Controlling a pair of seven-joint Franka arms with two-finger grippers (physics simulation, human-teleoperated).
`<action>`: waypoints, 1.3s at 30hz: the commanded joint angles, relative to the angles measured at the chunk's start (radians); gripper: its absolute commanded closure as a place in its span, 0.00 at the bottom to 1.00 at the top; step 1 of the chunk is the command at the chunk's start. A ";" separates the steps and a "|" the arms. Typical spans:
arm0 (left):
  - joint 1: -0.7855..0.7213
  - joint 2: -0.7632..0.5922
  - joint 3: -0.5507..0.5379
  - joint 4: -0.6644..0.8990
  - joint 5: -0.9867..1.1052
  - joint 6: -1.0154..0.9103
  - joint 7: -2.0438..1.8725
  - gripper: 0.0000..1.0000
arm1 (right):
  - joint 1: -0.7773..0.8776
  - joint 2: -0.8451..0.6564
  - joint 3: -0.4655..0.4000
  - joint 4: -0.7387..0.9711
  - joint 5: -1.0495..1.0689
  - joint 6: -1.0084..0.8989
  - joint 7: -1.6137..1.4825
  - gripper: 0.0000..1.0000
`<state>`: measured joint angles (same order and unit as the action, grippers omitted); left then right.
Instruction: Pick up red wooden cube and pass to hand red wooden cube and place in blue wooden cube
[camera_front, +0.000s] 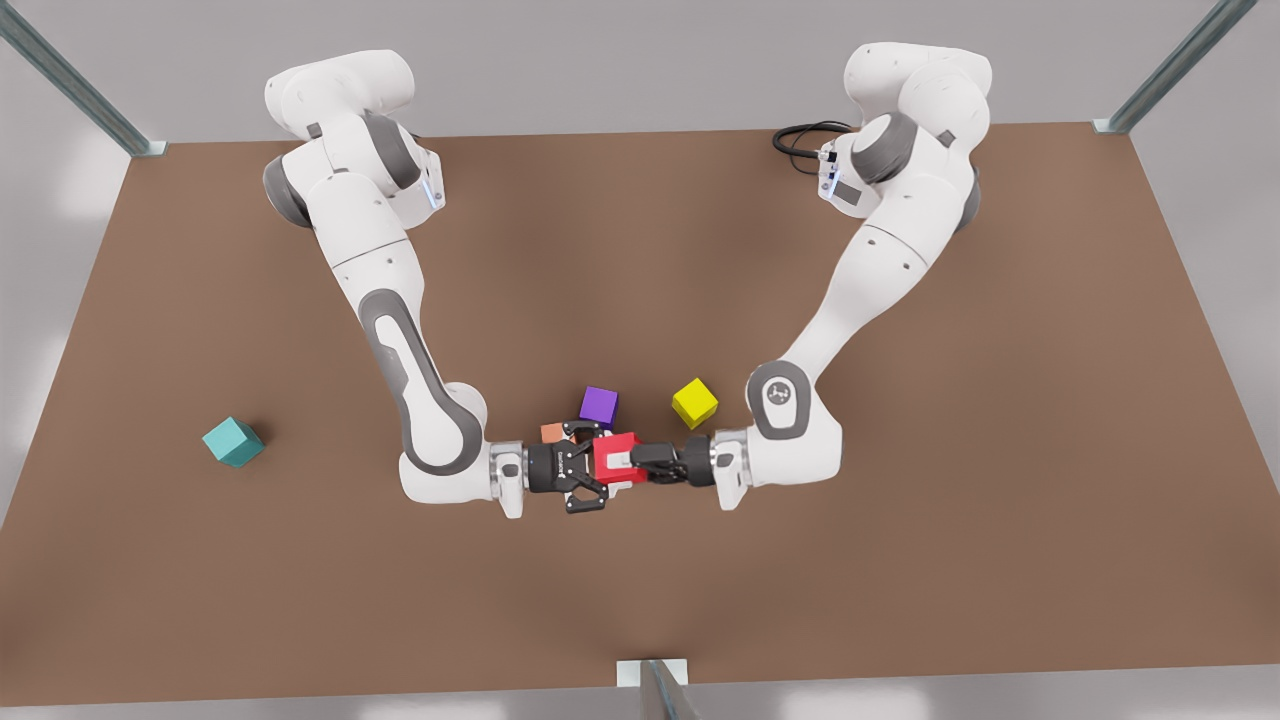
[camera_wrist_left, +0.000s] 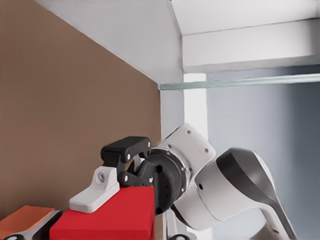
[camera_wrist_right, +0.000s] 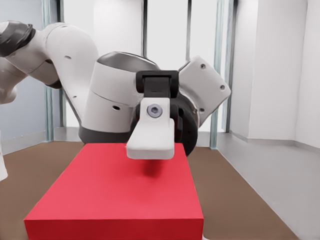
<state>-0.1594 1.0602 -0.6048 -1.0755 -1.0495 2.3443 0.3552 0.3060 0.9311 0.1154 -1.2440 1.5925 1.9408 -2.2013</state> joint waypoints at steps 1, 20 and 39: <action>0.030 -0.006 -0.013 -0.006 0.003 -0.026 0.021 0.00 | -0.002 -0.001 0.000 0.001 0.001 0.000 0.000 0.35; 0.161 -0.845 0.508 -0.434 1.123 -0.849 -0.366 0.00 | -0.269 -0.222 -0.444 0.020 -1.352 -0.462 0.299 0.34; 0.155 -0.784 0.493 -0.417 1.103 -0.846 -0.372 0.00 | -0.292 -0.360 -0.537 -0.387 -1.531 0.187 0.229 0.29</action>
<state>-0.0047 0.2767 -0.1117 -1.4932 0.0540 1.4981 0.0297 0.0189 0.5737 -0.4216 -1.6180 0.0723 2.0311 -1.9670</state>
